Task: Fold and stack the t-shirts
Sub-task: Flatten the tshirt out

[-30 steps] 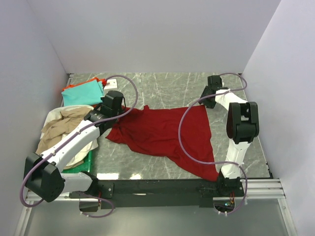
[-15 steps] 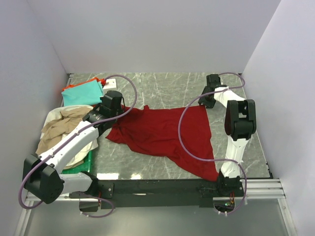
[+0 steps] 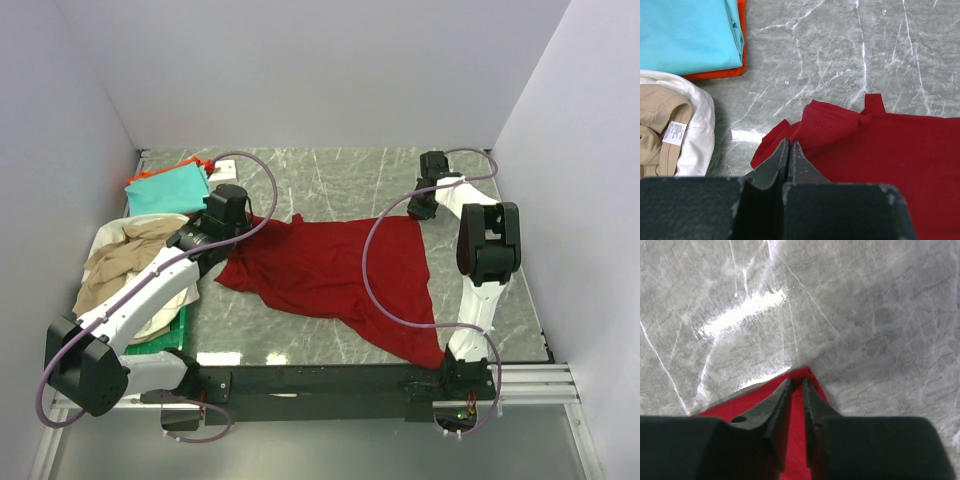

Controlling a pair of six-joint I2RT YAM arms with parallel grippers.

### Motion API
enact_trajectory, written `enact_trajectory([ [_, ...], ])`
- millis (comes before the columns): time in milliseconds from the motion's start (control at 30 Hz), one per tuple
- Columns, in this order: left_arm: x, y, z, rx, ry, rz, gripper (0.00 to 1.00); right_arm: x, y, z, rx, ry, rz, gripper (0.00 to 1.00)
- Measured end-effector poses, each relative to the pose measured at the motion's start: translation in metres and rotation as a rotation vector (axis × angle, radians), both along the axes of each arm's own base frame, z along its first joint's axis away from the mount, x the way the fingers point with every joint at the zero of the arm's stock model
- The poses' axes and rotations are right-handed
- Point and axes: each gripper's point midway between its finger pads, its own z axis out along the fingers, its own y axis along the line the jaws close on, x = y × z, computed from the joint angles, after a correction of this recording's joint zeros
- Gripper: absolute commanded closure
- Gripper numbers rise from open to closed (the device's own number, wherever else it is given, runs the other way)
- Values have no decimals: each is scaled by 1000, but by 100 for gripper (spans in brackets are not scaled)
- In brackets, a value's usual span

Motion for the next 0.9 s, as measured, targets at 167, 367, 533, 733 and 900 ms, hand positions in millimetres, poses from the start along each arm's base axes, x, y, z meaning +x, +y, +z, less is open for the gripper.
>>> enact_trajectory([
  [167, 0, 1, 0, 0, 0, 2, 100, -1, 0, -1, 0, 7, 10, 100],
  [367, 1, 2, -1, 2, 2, 5, 100, -2, 1, 0, 4, 6, 14, 100],
  [533, 5, 1, 9, -4, -9, 11, 100, -10, 1, 21, 3, -26, 21, 100],
  [733, 12, -2, 50, -49, -94, 9, 100, -21, 2, 102, 17, -197, 30, 100],
  [900, 2, 3, 97, -100, -199, 5, 100, -40, 3, 170, 27, -358, 37, 100],
])
